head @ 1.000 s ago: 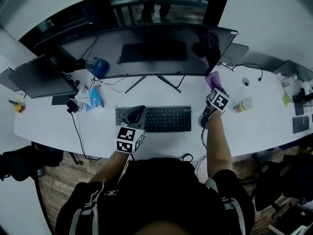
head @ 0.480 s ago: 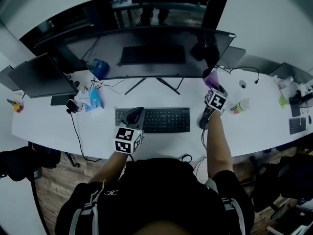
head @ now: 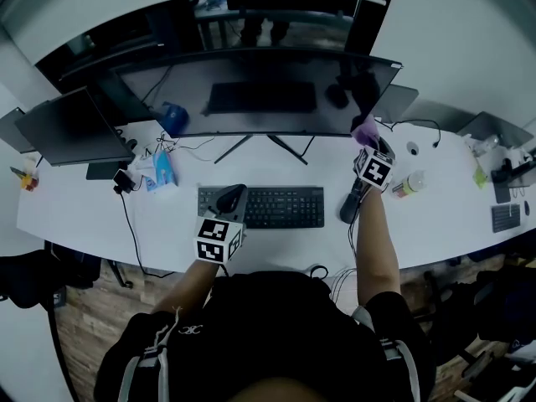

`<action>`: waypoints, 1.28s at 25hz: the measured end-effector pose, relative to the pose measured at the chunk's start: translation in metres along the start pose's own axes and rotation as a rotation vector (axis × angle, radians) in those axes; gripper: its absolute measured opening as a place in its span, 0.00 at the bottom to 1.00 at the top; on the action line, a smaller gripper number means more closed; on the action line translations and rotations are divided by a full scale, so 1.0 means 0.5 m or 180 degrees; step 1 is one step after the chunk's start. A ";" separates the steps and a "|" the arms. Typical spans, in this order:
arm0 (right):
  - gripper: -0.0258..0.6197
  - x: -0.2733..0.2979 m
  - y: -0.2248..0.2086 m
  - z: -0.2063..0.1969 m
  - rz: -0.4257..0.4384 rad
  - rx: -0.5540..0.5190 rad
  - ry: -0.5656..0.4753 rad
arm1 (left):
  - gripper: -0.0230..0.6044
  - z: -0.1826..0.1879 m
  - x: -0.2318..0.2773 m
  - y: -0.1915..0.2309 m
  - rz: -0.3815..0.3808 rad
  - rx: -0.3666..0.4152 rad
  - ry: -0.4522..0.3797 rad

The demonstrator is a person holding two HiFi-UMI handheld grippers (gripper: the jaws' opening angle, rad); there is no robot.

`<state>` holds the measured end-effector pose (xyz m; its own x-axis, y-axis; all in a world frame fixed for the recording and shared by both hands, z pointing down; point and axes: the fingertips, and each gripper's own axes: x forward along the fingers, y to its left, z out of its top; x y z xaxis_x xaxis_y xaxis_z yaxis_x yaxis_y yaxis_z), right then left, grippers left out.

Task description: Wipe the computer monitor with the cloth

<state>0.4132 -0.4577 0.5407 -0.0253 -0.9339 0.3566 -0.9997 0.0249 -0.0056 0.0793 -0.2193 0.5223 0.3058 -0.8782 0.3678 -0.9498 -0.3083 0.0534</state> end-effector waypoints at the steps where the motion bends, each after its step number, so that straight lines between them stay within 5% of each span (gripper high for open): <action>1: 0.15 0.000 0.003 0.009 0.0019 -0.0009 -0.0036 | 0.06 -0.002 -0.002 0.002 0.0007 -0.0006 0.0001; 32: 0.15 -0.188 0.004 0.364 0.0102 0.0060 -0.1250 | 0.06 0.031 -0.004 0.022 -0.0175 0.0065 -0.0080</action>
<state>0.4127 -0.4345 0.3373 -0.0522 -0.9982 -0.0287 -0.9982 0.0531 -0.0295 0.0692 -0.2265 0.5076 0.3593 -0.8685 0.3414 -0.9300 -0.3636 0.0539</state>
